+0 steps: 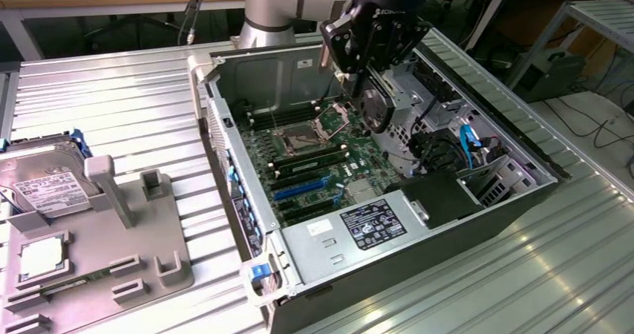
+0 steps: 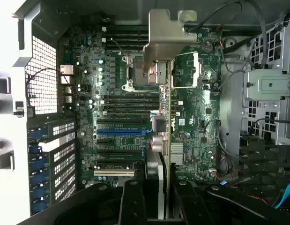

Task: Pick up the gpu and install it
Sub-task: 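Pick up the gpu and move the gpu toward the slot, then insert the gpu into the slot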

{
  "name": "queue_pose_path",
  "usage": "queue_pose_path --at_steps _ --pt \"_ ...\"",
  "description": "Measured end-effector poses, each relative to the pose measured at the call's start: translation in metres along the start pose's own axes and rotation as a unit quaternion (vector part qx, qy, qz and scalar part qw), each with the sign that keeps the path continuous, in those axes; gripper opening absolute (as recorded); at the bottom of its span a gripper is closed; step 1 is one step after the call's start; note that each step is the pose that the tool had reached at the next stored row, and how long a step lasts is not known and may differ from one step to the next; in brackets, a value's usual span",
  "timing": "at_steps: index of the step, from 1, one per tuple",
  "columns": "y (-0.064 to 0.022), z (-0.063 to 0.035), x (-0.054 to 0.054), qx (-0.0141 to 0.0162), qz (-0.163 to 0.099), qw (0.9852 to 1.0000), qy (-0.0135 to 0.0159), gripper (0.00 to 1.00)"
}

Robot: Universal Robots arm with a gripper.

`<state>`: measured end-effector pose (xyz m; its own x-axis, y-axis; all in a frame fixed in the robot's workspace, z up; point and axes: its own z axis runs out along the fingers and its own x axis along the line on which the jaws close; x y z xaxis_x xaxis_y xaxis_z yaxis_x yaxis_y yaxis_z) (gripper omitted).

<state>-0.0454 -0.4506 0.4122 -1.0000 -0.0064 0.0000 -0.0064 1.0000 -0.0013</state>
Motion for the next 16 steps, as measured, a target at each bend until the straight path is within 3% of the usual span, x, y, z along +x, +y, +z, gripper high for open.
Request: queue_pose_path --at_steps 16 --pt "0.0001 0.0000 -0.0001 0.0000 -0.003 1.0000 0.0000 0.28"
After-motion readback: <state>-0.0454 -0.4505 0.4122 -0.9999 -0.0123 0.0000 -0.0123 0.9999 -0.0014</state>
